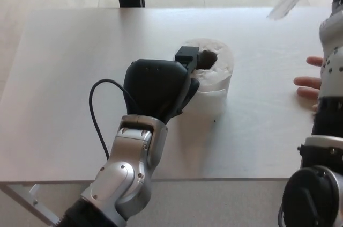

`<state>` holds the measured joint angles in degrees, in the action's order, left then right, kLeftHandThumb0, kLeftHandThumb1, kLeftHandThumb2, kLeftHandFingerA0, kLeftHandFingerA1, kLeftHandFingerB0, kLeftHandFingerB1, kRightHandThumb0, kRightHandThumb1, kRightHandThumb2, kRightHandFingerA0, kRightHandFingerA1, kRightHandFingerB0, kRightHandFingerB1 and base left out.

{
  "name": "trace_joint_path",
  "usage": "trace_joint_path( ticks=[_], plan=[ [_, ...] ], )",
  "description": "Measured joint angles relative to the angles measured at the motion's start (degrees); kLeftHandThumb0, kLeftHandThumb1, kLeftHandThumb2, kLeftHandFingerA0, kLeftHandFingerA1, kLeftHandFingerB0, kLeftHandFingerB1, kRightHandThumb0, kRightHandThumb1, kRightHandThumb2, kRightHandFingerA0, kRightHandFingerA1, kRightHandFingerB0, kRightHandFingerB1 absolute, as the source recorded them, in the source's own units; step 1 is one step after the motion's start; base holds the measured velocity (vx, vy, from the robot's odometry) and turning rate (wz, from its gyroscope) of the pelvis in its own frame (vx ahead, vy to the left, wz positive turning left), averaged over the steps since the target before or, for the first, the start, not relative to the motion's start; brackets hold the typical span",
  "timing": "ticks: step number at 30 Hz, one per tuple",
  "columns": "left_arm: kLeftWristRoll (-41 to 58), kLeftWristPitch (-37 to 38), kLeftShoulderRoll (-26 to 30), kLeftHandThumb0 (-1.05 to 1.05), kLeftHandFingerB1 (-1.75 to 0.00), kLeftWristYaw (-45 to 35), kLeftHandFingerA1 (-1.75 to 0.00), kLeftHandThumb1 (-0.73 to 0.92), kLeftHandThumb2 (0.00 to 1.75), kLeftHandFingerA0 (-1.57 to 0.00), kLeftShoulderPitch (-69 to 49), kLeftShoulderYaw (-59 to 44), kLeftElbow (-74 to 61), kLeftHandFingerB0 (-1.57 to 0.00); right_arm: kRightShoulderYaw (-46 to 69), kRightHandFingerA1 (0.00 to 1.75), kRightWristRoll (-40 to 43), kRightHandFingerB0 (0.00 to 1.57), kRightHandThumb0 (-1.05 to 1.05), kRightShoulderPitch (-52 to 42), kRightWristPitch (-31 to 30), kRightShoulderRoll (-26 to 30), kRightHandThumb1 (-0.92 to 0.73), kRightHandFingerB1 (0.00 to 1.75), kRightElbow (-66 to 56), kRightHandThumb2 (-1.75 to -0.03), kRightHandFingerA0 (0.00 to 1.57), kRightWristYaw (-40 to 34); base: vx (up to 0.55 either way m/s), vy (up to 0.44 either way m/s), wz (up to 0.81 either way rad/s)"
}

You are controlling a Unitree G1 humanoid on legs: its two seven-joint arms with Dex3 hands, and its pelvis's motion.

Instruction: A toilet paper roll is kept in the middle of the desk infront of the robot. The robot places its left hand on the top of the toilet paper roll to hold it still and uses its right hand to tear off a piece of toilet paper from it and hands the paper to a person

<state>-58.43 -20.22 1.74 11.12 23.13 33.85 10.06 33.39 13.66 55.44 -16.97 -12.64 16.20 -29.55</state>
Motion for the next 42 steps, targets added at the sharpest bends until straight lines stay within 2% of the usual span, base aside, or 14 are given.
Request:
trace_joint_path(
  ticks=[3,9,10,16,17,18,20,27,28,30,32,33,35,42],
  plan=[
    [0.0,0.0,0.2,-0.41,-0.91,0.2,-1.59,0.64,0.78,-0.98,-0.8,0.1,0.0,-0.74,2.1,1.75,2.1,0.82,-0.30,4.4,0.0,-0.3,-0.60,1.57,1.4,-1.04,1.01,-2.1,0.00,0.000,0.00],
    [-0.1,0.0,1.1,-0.43,-0.66,0.7,-1.56,0.73,0.74,-0.94,-1.9,0.1,-0.9,-0.64,-0.3,1.75,3.6,0.70,-0.23,7.0,-1.4,4.7,-0.40,1.67,2.8,-1.21,1.01,-1.8,0.00,0.000,0.01],
    [-0.1,0.0,1.2,-0.43,-0.61,0.7,-1.51,0.72,0.74,-0.94,-1.9,0.1,-1.1,-0.59,-2.0,1.44,2.9,1.04,-0.33,6.3,-1.4,6.6,-0.39,1.29,3.0,-1.16,1.28,-1.0,0.00,0.000,0.00],
    [-0.1,0.0,1.6,-0.44,-0.66,0.8,-1.54,0.74,0.73,-0.90,-1.8,-0.2,-2.4,-0.65,-11.0,1.75,-1.0,0.79,-0.18,0.7,-1.2,17.1,-0.44,1.48,4.0,-1.13,0.90,2.6,0.00,0.000,0.00],
    [-0.1,0.0,1.7,-0.44,-0.62,0.8,-1.54,0.74,0.73,-0.92,-1.8,-0.2,-2.5,-0.62,-12.8,1.69,-2.0,0.81,-0.17,-0.5,-1.1,19.3,-0.48,1.28,4.1,-1.08,0.84,3.1,0.00,0.000,0.00],
    [-0.1,0.0,1.8,-0.44,-0.71,0.8,-1.52,0.73,0.74,-0.92,-1.9,-0.2,-2.7,-0.69,-14.1,1.33,-2.8,0.92,-0.19,-1.3,-1.1,21.0,-0.47,1.14,4.2,-1.10,1.15,3.5,0.00,0.000,0.00],
    [-0.1,0.0,2.0,-0.43,-0.54,0.8,-1.47,0.74,0.69,-0.95,-1.9,-0.2,-2.9,-0.58,-17.4,1.73,-4.6,0.73,-0.17,-3.4,-0.9,24.7,-0.59,1.45,4.5,-0.90,0.86,4.2,0.00,0.000,0.00],
    [0.1,0.0,2.5,-0.43,-0.51,0.8,-1.37,0.73,0.69,-0.92,-2.2,-0.3,-3.3,-0.54,-26.5,1.72,-9.8,0.74,-0.16,-8.9,-0.4,35.1,-0.57,1.49,6.2,-0.87,0.86,6.2,0.00,0.000,0.00],
    [0.1,0.0,2.6,-0.42,-0.49,0.8,-1.43,0.72,0.69,-0.94,-2.3,-0.3,-3.4,-0.55,-27.9,1.71,-10.6,0.71,-0.14,-9.7,-0.2,36.4,-0.58,1.45,6.3,-0.81,0.85,6.4,0.00,0.000,0.00],
    [0.1,0.0,2.7,-0.43,-0.50,0.8,-1.49,0.72,0.71,-0.96,-2.5,-0.3,-3.6,-0.55,-30.5,1.41,-11.9,0.86,-0.27,-11.1,0.0,38.8,-0.67,0.77,6.6,-0.61,0.91,6.9,0.00,0.000,0.00],
    [0.1,0.0,2.7,-0.42,-0.50,0.8,-1.48,0.71,0.71,-0.96,-2.6,-0.3,-3.7,-0.54,-33.3,1.34,-13.4,0.84,-0.31,-12.4,0.1,41.0,-0.67,0.68,7.0,-0.61,0.91,7.4,0.00,0.000,0.00],
    [0.1,0.0,2.7,-0.40,-0.54,0.8,-1.52,0.67,0.77,-0.98,-2.6,-0.3,-3.8,-0.53,-34.6,1.60,-14.1,0.73,-0.27,-12.9,0.1,41.8,-0.67,1.16,7.2,-0.64,0.82,7.5,0.00,0.000,0.00],
    [0.2,0.0,2.7,-0.40,-0.51,0.8,-1.49,0.69,0.73,-0.99,-2.7,-0.4,-3.9,-0.55,-37.4,1.72,-15.6,0.65,-0.28,-13.6,0.1,43.4,-0.68,1.43,8.0,-0.61,0.85,7.8,0.00,0.000,0.00],
    [0.2,0.0,2.8,-0.42,-0.59,0.8,-1.26,0.73,0.68,-0.92,-2.9,-0.4,-4.1,-0.59,-46.6,1.62,-20.3,0.70,-0.27,-15.1,0.1,47.2,-0.61,1.24,11.5,-0.60,0.79,8.5,0.00,0.000,0.00]
  ],
)
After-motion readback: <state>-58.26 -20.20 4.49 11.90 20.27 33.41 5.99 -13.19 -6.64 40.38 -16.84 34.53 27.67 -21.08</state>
